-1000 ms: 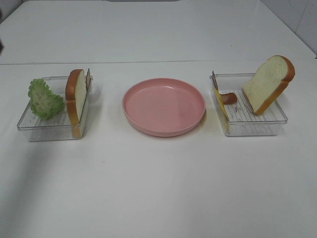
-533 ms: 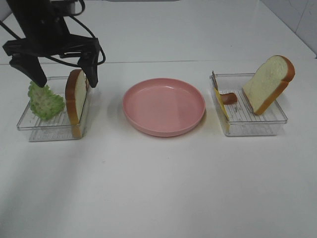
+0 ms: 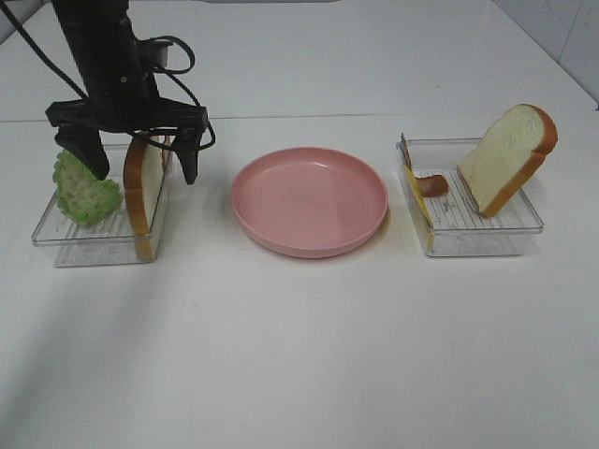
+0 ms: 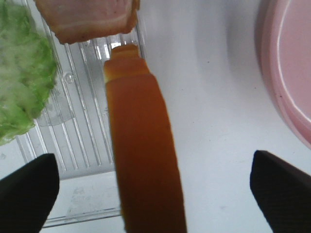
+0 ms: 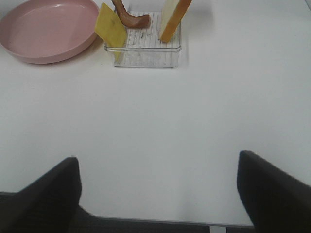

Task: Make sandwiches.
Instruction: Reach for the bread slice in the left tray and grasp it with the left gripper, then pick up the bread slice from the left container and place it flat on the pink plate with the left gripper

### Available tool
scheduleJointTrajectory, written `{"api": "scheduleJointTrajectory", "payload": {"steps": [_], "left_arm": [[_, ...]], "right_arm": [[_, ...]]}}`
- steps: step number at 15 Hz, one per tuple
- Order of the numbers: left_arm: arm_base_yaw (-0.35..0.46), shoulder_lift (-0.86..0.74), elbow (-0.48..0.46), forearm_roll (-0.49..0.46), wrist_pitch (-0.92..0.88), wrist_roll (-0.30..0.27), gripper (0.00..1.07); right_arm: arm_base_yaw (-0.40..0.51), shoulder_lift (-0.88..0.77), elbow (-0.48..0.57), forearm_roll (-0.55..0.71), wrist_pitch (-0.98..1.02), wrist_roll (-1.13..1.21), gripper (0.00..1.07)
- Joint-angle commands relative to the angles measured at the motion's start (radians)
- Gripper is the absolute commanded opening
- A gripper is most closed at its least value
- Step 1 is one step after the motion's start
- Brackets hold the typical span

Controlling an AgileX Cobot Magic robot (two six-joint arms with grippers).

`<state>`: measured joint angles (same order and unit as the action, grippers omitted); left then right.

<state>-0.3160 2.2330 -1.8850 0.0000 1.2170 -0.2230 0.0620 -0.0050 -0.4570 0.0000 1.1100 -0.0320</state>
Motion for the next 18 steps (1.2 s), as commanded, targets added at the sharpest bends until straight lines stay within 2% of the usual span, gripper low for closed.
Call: {"api": "scheduleJointTrajectory", "payload": {"steps": [1, 2, 3, 4, 6, 8, 14, 18], "left_arm": [[-0.003, 0.017, -0.005, 0.005, 0.096, 0.016, 1.0], [-0.003, 0.017, -0.005, 0.03, 0.096, 0.026, 0.96], [-0.003, 0.017, -0.005, 0.03, 0.096, 0.043, 0.8], [-0.003, 0.017, -0.005, 0.038, 0.096, 0.046, 0.69], [-0.003, 0.017, -0.005, 0.054, 0.088, 0.034, 0.09], [-0.003, 0.017, -0.005, 0.026, 0.095, 0.03, 0.01], [-0.003, 0.017, -0.006, 0.009, 0.096, 0.017, 0.0], [-0.003, -0.096, -0.007, 0.0, 0.098, -0.015, 0.0]], "right_arm": [[-0.003, -0.029, 0.003, 0.0, -0.005, 0.01, 0.85], [-0.003, -0.029, 0.003, 0.0, -0.005, 0.01, 0.85], [-0.003, -0.029, 0.003, 0.0, -0.005, 0.01, 0.85], [-0.003, -0.029, 0.003, 0.0, -0.005, 0.01, 0.85], [-0.003, -0.029, 0.003, 0.0, -0.005, 0.01, 0.85], [-0.003, -0.029, 0.003, 0.0, -0.005, 0.01, 0.85], [-0.003, -0.029, 0.003, 0.0, -0.005, 0.01, 0.85], [-0.003, -0.029, 0.003, 0.0, -0.005, 0.01, 0.85]]}}
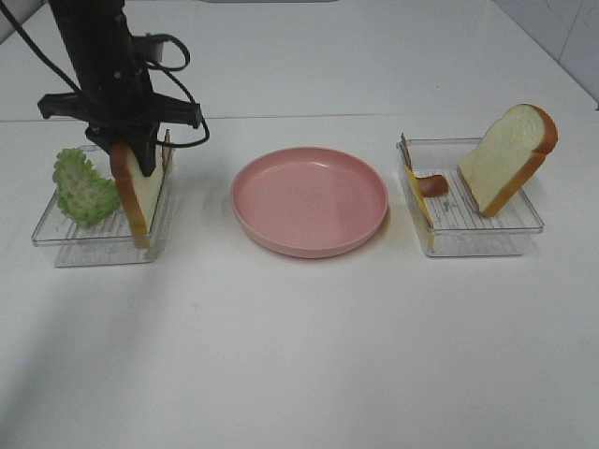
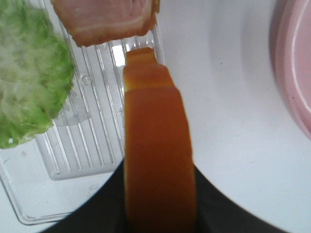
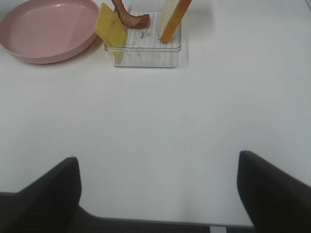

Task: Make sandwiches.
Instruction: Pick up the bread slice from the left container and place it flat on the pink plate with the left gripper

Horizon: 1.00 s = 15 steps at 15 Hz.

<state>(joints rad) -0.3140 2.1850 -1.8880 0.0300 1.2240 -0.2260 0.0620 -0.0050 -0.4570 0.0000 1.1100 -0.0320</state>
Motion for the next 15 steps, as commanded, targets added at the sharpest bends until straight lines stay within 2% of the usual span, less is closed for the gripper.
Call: {"api": "scheduleJointTrajectory", "payload": {"steps": [1, 3, 4, 5, 7, 8, 10, 11, 13, 15], "left_arm": [[-0.005, -0.094, -0.004, -0.039, 0.09, -0.016, 0.0], [-0.005, -0.151, -0.004, -0.079, 0.088, -0.013, 0.0], [-0.005, -0.184, -0.004, -0.161, 0.064, 0.015, 0.0], [-0.005, -0.184, -0.004, -0.195, 0.038, 0.025, 0.0], [-0.009, -0.162, -0.001, -0.323, -0.069, 0.091, 0.0], [-0.023, -0.091, -0.001, -0.547, -0.186, 0.186, 0.0], [-0.04, -0.017, -0.001, -0.672, -0.264, 0.249, 0.0], [-0.052, 0.023, -0.001, -0.722, -0.301, 0.269, 0.0], [-0.085, 0.108, -0.002, -0.759, -0.353, 0.276, 0.0], [-0.1, 0.145, -0.013, -0.759, -0.38, 0.278, 0.0]], "right_arm": [[-0.003, -0.029, 0.003, 0.0, -0.005, 0.01, 0.85], [-0.003, -0.029, 0.003, 0.0, -0.005, 0.01, 0.85], [-0.003, -0.029, 0.003, 0.0, -0.005, 0.01, 0.85], [-0.003, -0.029, 0.003, 0.0, -0.005, 0.01, 0.85], [-0.003, -0.029, 0.003, 0.0, -0.005, 0.01, 0.85], [-0.003, -0.029, 0.003, 0.0, -0.005, 0.01, 0.85], [-0.003, -0.029, 0.003, 0.0, -0.005, 0.01, 0.85], [-0.003, -0.029, 0.003, 0.0, -0.005, 0.01, 0.85], [-0.003, -0.029, 0.003, 0.0, -0.005, 0.01, 0.85], [-0.003, -0.029, 0.003, 0.0, -0.005, 0.01, 0.85]]}}
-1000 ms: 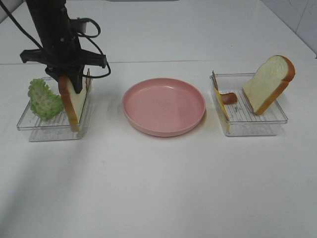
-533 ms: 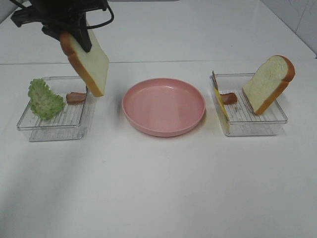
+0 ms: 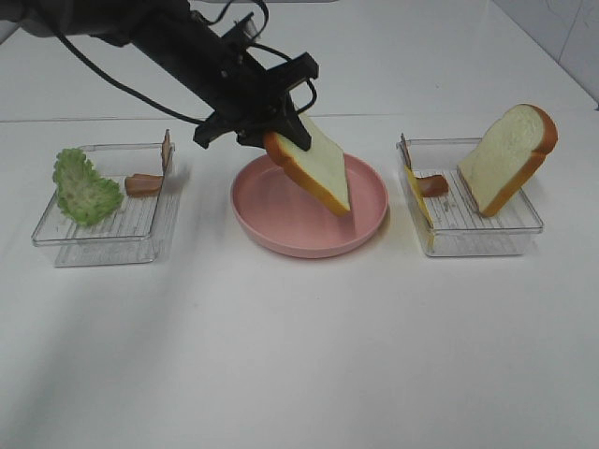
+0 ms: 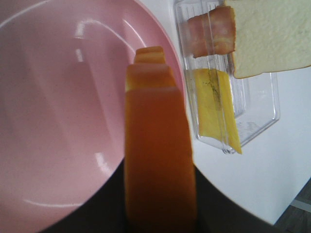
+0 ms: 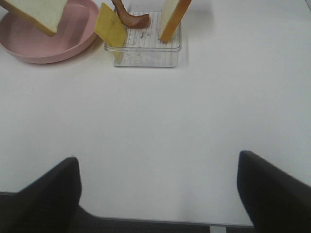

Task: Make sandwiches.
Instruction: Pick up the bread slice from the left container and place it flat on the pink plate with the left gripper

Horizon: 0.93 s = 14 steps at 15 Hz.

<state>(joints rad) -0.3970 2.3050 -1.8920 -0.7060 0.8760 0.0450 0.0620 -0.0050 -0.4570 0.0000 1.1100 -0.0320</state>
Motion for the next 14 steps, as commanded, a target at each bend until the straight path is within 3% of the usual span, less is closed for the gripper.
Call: {"api": "scheduleJointTrajectory", "payload": {"steps": [1, 12, 14], "left_arm": [[-0.023, 0.044, -0.016, -0.023, -0.05, 0.007, 0.0], [-0.025, 0.194, -0.136, -0.046, -0.012, -0.005, 0.02], [-0.024, 0.194, -0.143, -0.026, -0.019, -0.015, 0.38]], "right_arm": [[-0.003, -0.029, 0.003, 0.0, -0.005, 0.01, 0.85], [-0.003, -0.029, 0.003, 0.0, -0.005, 0.01, 0.85], [-0.003, -0.029, 0.003, 0.0, -0.005, 0.01, 0.85]]}}
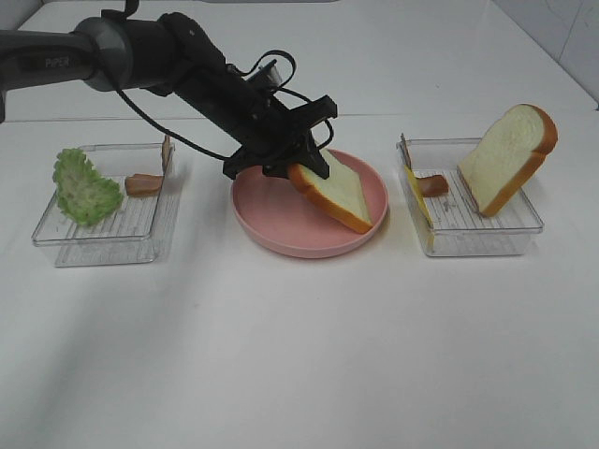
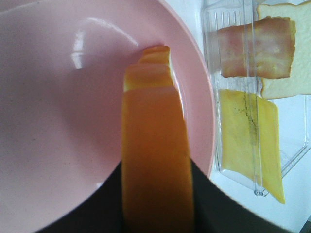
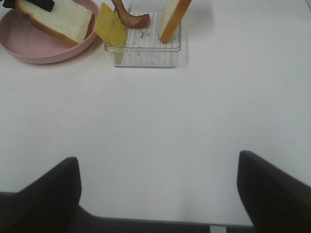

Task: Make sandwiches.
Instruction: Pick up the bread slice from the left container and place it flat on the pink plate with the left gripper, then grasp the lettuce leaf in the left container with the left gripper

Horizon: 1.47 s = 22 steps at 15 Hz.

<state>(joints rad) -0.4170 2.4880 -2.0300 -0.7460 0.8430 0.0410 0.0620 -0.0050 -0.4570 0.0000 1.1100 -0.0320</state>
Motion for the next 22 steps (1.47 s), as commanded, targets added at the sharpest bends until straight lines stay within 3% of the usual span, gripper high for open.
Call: {"api": "scheduleJointTrajectory", "payload": {"steps": [1, 2, 4, 5, 7, 9, 12, 16, 18, 20, 22], "left_arm": [[-0.004, 0.011, -0.013, 0.02, 0.017, -0.017, 0.48], [-0.004, 0.011, -0.036, 0.034, 0.03, -0.022, 0.59], [-0.004, 0.011, -0.108, 0.159, 0.106, -0.142, 0.62], [-0.004, 0.011, -0.147, 0.242, 0.151, -0.204, 0.69], [-0.004, 0.011, -0.198, 0.343, 0.231, -0.25, 0.81], [-0.004, 0.011, -0.284, 0.438, 0.359, -0.285, 0.85], [-0.004, 0.004, -0.391, 0.487, 0.471, -0.3, 0.85], [-0.007, -0.071, -0.392, 0.506, 0.471, -0.282, 0.85], [-0.007, -0.146, -0.391, 0.586, 0.471, -0.264, 0.85], [-0.002, -0.218, -0.349, 0.643, 0.471, -0.247, 0.85], [0.032, -0.318, -0.244, 0.69, 0.471, -0.228, 0.85]], "right_arm": [[-0.003, -0.029, 0.003, 0.0, -0.005, 0.01, 0.85], [-0.003, -0.029, 0.003, 0.0, -0.005, 0.01, 0.85], [-0.003, -0.029, 0.003, 0.0, -0.005, 0.01, 0.85], [-0.003, -0.029, 0.003, 0.0, -0.005, 0.01, 0.85], [-0.003, -0.029, 0.003, 0.0, -0.005, 0.01, 0.85], [-0.003, -0.029, 0.003, 0.0, -0.005, 0.01, 0.85], [-0.003, -0.029, 0.003, 0.0, -0.005, 0.01, 0.85], [-0.003, -0.029, 0.003, 0.006, -0.005, 0.01, 0.85], [-0.003, -0.029, 0.003, 0.006, -0.005, 0.01, 0.85], [-0.003, -0.029, 0.003, 0.006, -0.005, 0.01, 0.85], [-0.003, -0.029, 0.003, 0.006, -0.005, 0.01, 0.85]]}}
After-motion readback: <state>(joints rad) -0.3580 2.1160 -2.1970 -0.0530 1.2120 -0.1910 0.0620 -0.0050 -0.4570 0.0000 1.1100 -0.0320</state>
